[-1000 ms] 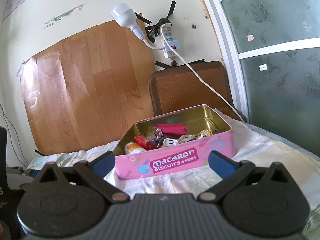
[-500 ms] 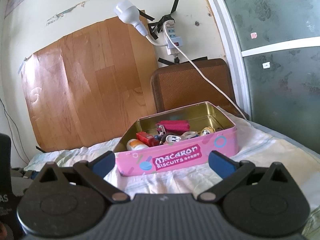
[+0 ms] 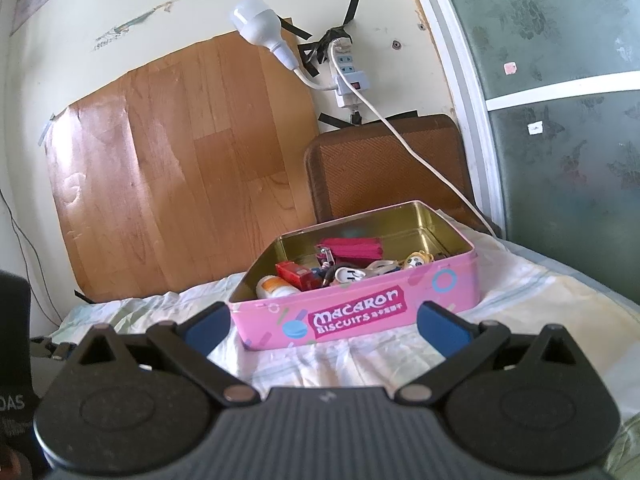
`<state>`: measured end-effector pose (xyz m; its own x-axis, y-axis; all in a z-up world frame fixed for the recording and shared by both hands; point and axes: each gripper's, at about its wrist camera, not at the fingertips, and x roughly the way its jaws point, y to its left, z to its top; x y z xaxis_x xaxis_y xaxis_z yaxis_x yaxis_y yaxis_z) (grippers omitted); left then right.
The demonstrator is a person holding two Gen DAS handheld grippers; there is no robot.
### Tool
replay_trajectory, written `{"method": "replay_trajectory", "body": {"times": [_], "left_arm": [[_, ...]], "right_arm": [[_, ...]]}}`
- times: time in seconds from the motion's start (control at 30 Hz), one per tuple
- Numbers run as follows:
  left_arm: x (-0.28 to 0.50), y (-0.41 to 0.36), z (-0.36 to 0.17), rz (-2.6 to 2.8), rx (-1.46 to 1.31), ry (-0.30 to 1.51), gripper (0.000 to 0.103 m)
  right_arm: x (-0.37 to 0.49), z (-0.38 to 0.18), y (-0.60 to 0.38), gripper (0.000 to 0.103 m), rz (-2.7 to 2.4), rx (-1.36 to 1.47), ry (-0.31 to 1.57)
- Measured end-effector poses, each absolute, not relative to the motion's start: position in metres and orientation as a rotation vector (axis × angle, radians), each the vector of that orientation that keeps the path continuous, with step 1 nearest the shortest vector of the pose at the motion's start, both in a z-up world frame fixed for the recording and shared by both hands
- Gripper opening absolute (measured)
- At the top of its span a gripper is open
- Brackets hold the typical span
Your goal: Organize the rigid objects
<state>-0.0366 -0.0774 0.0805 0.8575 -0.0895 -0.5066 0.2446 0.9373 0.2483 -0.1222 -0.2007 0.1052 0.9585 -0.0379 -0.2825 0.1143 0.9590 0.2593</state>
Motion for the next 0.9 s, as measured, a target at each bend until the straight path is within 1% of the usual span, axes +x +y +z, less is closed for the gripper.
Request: {"method": "replay_trajectory", "body": {"times": [0.9], "left_arm": [[-0.035, -0.0778, 0.0785, -0.19, 0.324, 0.53, 0.103]], "right_arm": [[-0.1212, 0.1048, -0.196, 0.103, -0.078, 0.278, 0.286]]}}
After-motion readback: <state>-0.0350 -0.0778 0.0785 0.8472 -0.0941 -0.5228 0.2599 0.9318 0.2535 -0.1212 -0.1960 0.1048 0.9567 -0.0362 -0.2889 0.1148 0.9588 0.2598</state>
